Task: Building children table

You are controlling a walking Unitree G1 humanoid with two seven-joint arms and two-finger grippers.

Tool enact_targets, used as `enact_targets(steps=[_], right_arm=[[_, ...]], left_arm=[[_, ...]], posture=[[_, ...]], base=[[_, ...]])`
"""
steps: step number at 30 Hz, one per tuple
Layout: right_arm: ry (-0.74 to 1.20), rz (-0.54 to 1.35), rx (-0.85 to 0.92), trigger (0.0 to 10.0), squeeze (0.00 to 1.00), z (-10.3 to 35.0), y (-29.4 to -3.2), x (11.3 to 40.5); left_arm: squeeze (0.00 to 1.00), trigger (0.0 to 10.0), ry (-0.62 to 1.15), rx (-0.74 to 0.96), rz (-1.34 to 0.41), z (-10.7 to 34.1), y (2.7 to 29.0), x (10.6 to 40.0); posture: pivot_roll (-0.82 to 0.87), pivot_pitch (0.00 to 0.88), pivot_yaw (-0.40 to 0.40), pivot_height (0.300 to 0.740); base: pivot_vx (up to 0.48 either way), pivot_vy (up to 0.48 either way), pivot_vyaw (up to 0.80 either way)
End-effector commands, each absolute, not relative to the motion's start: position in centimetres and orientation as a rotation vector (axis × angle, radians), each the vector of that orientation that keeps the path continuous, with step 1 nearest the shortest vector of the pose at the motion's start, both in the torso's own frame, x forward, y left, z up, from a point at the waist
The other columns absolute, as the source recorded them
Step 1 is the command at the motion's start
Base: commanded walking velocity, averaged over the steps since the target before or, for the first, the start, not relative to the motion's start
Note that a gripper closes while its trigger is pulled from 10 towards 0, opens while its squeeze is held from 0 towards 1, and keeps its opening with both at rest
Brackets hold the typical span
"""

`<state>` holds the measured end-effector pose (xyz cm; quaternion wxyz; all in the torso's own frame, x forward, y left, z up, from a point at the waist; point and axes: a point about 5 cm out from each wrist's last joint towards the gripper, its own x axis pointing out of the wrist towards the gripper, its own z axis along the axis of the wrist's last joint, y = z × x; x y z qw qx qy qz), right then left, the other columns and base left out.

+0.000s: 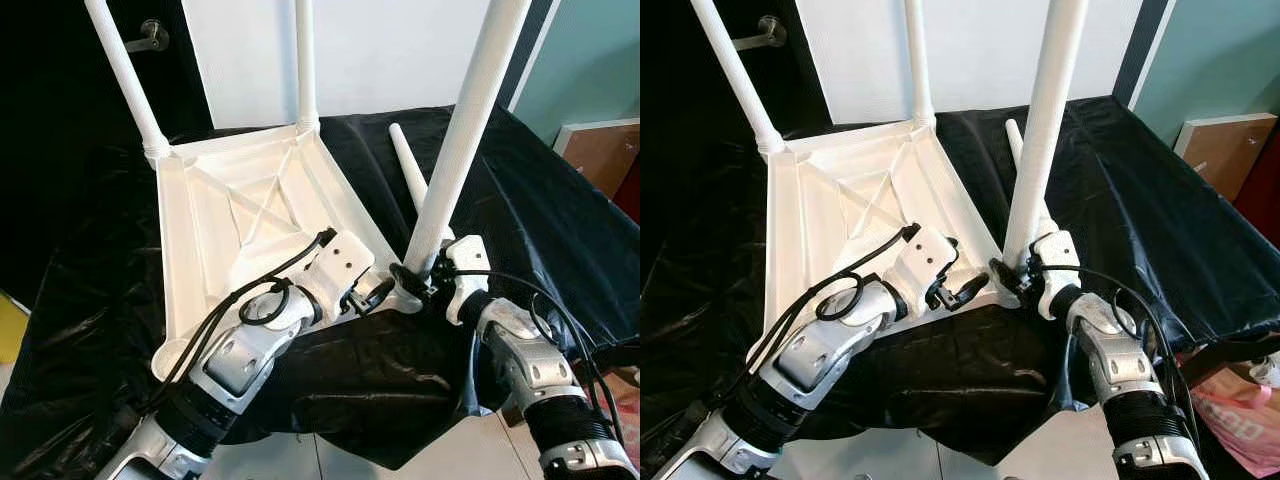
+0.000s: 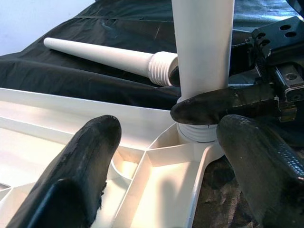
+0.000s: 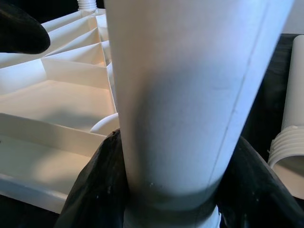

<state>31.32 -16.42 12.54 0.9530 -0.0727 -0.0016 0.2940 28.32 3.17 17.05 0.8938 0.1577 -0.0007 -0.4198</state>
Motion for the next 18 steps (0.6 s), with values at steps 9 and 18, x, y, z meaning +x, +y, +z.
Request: enact_targets(steps=[9, 18], right_arm=[[0.022, 0.407, -0.134, 10.0, 0.0, 11.3, -16.7, 31.1], [0.071, 0.119, -0.005, 10.0, 0.0, 10.4, -16.0, 30.7]], left_arm=[[0.0, 10.0, 0.071, 0.339, -0.962, 16.3, 2.9, 27.9], [0.0, 10.0, 0.07, 0.355, -0.965, 16.0, 2.6, 27.7]], posture=[[-0.14, 0.011, 0.008, 0.74], [-0.16, 0.008, 0.008, 0.74]], base=[[0.0, 0.0, 0.0], [0.0, 0.0, 0.0]])
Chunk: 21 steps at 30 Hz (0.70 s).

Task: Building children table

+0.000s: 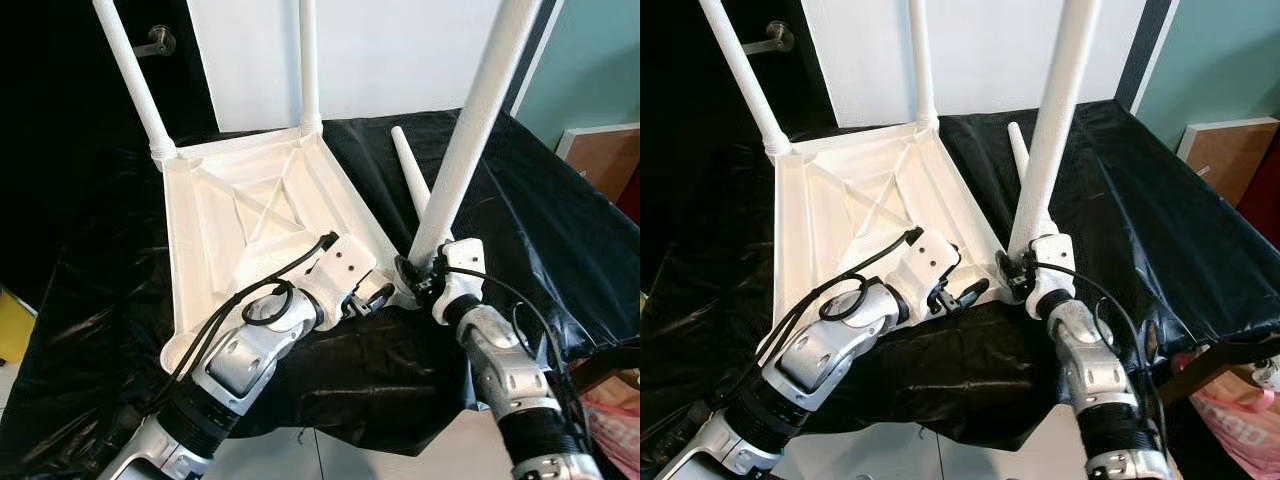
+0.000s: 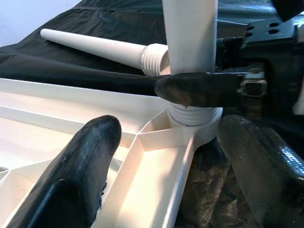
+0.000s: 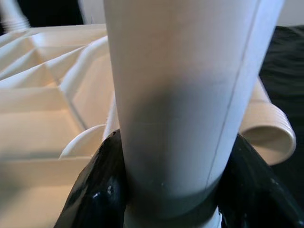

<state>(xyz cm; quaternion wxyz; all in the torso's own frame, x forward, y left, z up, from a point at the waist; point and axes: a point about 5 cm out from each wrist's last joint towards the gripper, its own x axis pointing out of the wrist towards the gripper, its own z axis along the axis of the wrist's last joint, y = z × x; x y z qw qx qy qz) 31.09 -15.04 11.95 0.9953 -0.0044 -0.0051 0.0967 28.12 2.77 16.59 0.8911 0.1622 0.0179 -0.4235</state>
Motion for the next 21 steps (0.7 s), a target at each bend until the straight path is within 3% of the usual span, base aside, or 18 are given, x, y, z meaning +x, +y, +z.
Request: enact_targets(steps=[1, 6, 11, 19, 20, 21], right_arm=[[0.073, 0.062, 0.007, 10.0, 0.0, 10.3, -15.8, 30.5], [0.068, -0.075, 0.04, 10.0, 0.0, 10.1, -14.4, 30.3], [0.041, -0.04, 0.029, 10.0, 0.0, 10.6, -13.1, 30.2], [0.03, -0.051, 0.025, 10.0, 0.0, 10.9, -13.5, 30.2], [0.022, -0.046, 0.027, 10.0, 0.93, 11.0, -13.5, 30.2], [0.002, -0.026, 0.033, 10.0, 1.0, 11.3, -13.5, 30.1]], left_arm=[[0.0, 10.0, 0.068, 0.357, -0.966, 16.0, 2.5, 27.7], [0.0, 10.0, 0.043, 0.375, -0.963, 16.1, 2.4, 27.8], [0.0, 10.0, 0.022, 0.392, -0.961, 16.2, 2.2, 27.8], [0.0, 10.0, 0.006, 0.404, -0.961, 16.3, 2.2, 27.8], [0.0, 10.0, 0.001, 0.408, -0.961, 16.3, 2.3, 27.8], [0.0, 10.0, -0.004, 0.411, -0.961, 16.3, 2.3, 27.8]], posture=[[-0.16, 0.008, 0.008, 0.74], [-0.16, 0.002, 0.003, 0.74], [-0.16, 0.0, 0.001, 0.74], [-0.15, 0.0, -0.002, 0.74], [-0.15, 0.0, -0.002, 0.74], [-0.15, 0.0, -0.001, 0.74]], base=[[0.0, 0.0, 0.0], [0.0, 0.0, 0.0], [0.0, 0.0, 0.0], [0.0, 0.0, 0.0], [0.0, 0.0, 0.0], [0.0, 0.0, 0.0]])
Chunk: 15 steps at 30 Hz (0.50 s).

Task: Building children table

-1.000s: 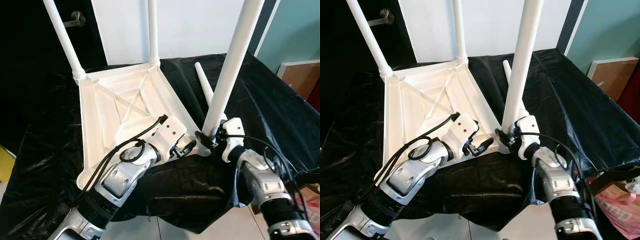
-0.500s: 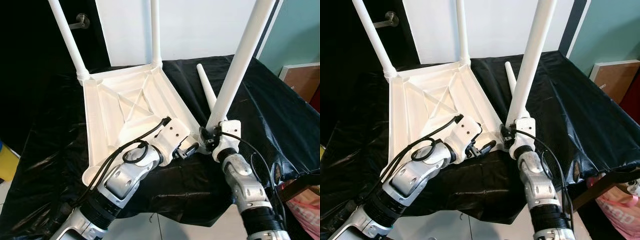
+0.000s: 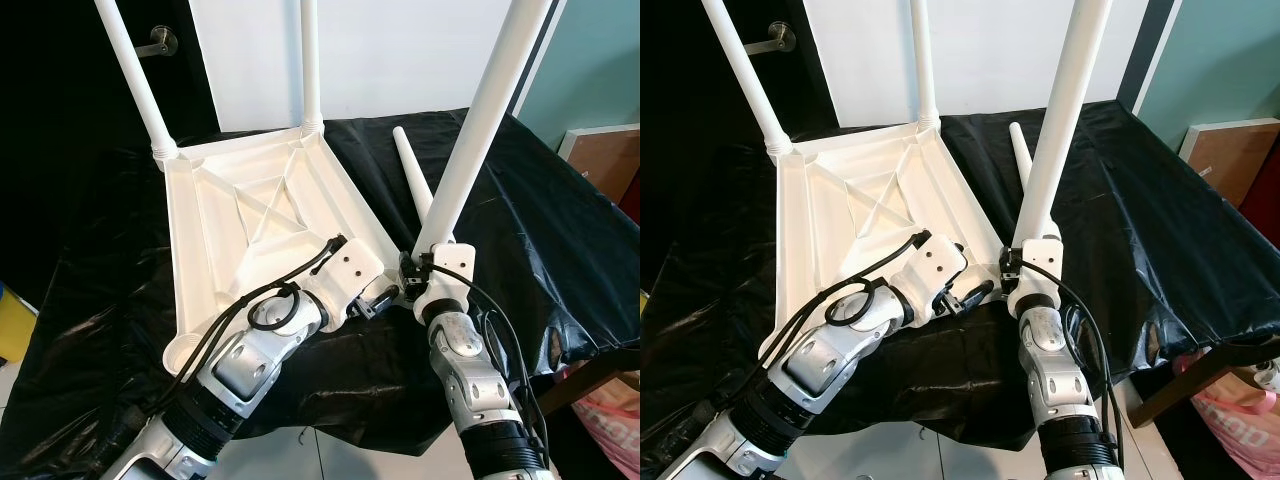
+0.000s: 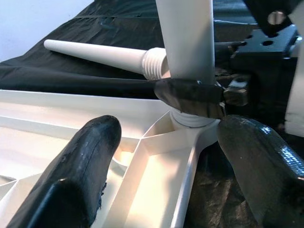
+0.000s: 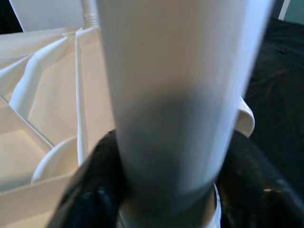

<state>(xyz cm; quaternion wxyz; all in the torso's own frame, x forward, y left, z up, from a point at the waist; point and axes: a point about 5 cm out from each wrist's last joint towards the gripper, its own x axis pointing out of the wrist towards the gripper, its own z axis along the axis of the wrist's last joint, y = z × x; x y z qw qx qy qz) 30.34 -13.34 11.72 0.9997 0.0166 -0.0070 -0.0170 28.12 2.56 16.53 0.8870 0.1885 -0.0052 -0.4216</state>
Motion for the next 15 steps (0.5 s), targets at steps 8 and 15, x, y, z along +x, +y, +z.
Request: enact_targets(steps=[8, 15], right_arm=[[-0.076, 0.091, 0.024, 10.0, 1.0, 12.3, -14.7, 29.6], [-0.079, 0.293, -0.044, 10.0, 0.0, 12.8, -16.9, 29.8]], left_arm=[[0.0, 10.0, -0.017, 0.418, -0.961, 16.3, 2.2, 27.8], [0.0, 10.0, -0.022, 0.419, -0.967, 16.3, 2.4, 27.8]], posture=[[-0.15, 0.0, -0.003, 0.74], [-0.16, 0.0, -0.003, 0.74]], base=[[0.0, 0.0, 0.0], [0.0, 0.0, 0.0]])
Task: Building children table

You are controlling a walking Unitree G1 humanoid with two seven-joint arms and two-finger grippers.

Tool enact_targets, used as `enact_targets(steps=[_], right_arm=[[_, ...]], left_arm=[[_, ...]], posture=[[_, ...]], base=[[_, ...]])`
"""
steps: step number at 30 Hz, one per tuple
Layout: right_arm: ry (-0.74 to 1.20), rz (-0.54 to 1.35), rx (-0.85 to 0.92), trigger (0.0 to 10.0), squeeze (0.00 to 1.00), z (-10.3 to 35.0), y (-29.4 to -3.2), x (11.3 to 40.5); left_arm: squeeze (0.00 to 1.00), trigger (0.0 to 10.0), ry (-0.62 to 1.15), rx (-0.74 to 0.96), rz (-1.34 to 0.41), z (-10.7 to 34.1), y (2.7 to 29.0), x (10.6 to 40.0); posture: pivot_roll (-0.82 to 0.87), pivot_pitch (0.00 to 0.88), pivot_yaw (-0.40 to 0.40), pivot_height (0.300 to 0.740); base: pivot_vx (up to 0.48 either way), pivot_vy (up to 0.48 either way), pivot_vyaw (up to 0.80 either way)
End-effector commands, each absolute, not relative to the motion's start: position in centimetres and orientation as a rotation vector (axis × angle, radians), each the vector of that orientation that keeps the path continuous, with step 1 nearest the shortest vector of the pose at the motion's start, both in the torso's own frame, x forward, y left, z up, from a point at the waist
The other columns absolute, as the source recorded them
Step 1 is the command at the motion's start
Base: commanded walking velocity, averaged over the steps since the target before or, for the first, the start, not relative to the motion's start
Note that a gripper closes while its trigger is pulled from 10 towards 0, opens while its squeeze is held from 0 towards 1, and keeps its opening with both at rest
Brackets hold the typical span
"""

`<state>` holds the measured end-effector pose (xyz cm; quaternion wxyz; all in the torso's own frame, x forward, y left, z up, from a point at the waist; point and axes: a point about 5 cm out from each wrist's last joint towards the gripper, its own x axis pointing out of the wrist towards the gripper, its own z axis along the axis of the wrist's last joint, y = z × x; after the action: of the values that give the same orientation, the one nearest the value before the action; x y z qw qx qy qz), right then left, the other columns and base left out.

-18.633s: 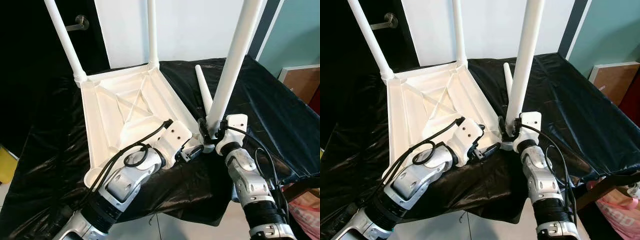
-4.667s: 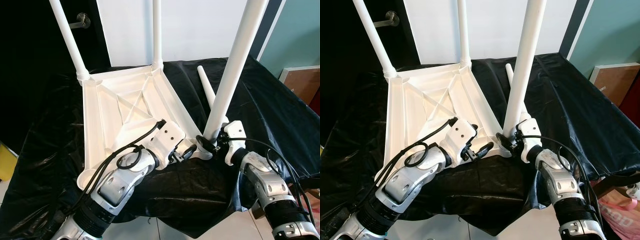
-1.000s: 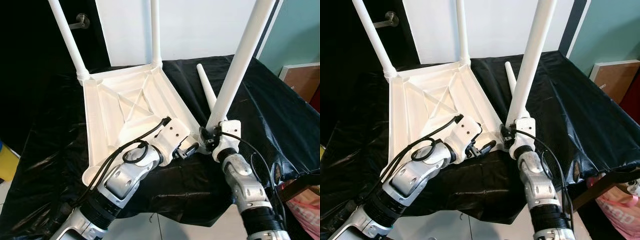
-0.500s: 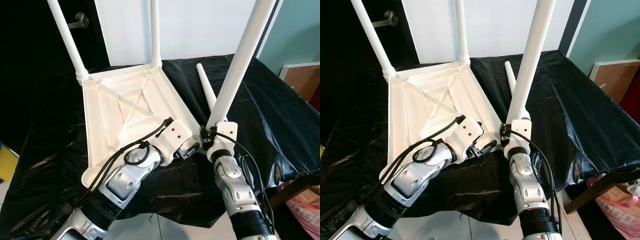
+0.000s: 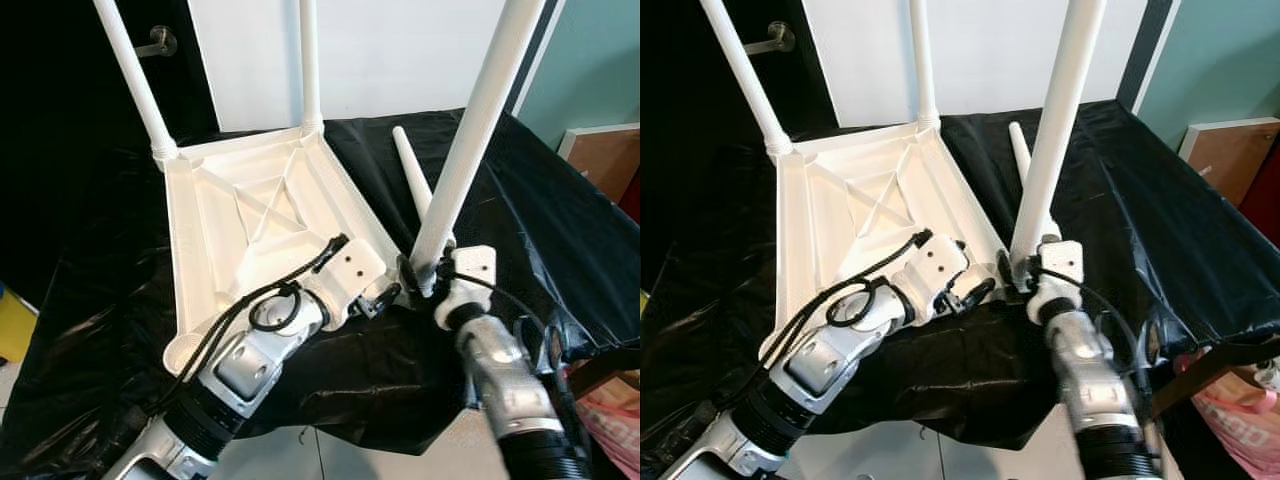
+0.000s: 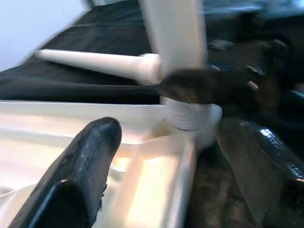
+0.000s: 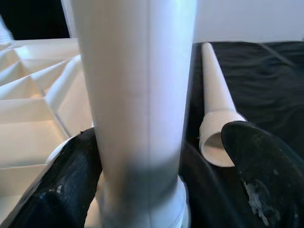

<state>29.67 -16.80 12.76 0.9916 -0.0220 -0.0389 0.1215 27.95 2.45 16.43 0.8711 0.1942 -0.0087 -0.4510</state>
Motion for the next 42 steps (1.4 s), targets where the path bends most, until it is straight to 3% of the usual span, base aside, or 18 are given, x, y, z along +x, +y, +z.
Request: enact_targets(steps=[1, 15, 16, 21, 22, 34, 35, 36, 37, 42], right_arm=[[-0.068, 0.369, -0.078, 10.0, 0.0, 12.8, -17.1, 30.1], [0.021, 0.638, -0.195, 10.0, 0.0, 12.4, -16.2, 32.8], [0.026, 0.647, -0.202, 8.7, 0.0, 12.3, -16.0, 33.0], [0.029, 0.662, -0.206, 8.7, 0.0, 12.2, -16.0, 33.2], [0.032, 0.664, -0.197, 0.0, 0.0, 12.1, -15.9, 33.3], [0.048, 0.598, -0.125, 0.0, 0.0, 11.0, -16.9, 33.2], [0.051, 0.58, -0.112, 3.7, 0.0, 10.8, -16.9, 33.1], [0.051, 0.58, -0.112, 3.7, 0.0, 10.8, -16.9, 33.1], [0.056, 0.545, -0.099, 10.0, 0.0, 10.6, -16.9, 32.9], [0.056, 0.426, -0.098, 10.0, 0.0, 10.1, -16.1, 32.6]], left_arm=[[0.0, 10.0, -0.022, 0.415, -0.982, 16.3, 2.3, 27.7], [0.0, 10.0, -0.018, 0.418, -0.991, 16.3, 2.8, 27.6], [0.0, 10.0, -0.017, 0.418, -0.989, 16.3, 2.9, 27.6], [0.0, 10.0, -0.016, 0.417, -0.988, 16.3, 3.0, 27.6], [0.0, 10.0, -0.015, 0.416, -0.983, 16.3, 3.1, 27.7], [0.0, 10.0, -0.017, 0.415, -0.98, 16.4, 3.0, 27.8], [0.0, 10.0, -0.018, 0.414, -0.982, 16.4, 3.0, 27.8], [0.0, 10.0, -0.018, 0.414, -0.982, 16.4, 3.0, 27.8], [0.0, 10.0, -0.018, 0.413, -0.985, 16.4, 2.9, 27.8], [0.0, 10.0, -0.016, 0.415, -0.987, 16.4, 2.9, 27.8]], posture=[[-0.15, 0.0, -0.003, 0.74], [-0.11, 0.0, -0.009, 0.74], [-0.11, 0.0, -0.011, 0.74], [-0.11, 0.0, -0.011, 0.74], [-0.1, 0.006, -0.012, 0.74], [-0.12, 0.019, -0.004, 0.74], [-0.13, 0.02, -0.003, 0.74], [-0.13, 0.02, -0.003, 0.74], [-0.13, 0.024, 0.0, 0.74], [-0.13, 0.028, 0.001, 0.74]], base=[[0.0, 0.0, 0.0], [0.0, 0.0, 0.0], [0.0, 0.0, 0.0], [0.0, 0.0, 0.0], [0.0, 0.0, 0.0], [0.0, 0.0, 0.0], [0.0, 0.0, 0.0], [0.0, 0.0, 0.0], [0.0, 0.0, 0.0], [0.0, 0.0, 0.0]])
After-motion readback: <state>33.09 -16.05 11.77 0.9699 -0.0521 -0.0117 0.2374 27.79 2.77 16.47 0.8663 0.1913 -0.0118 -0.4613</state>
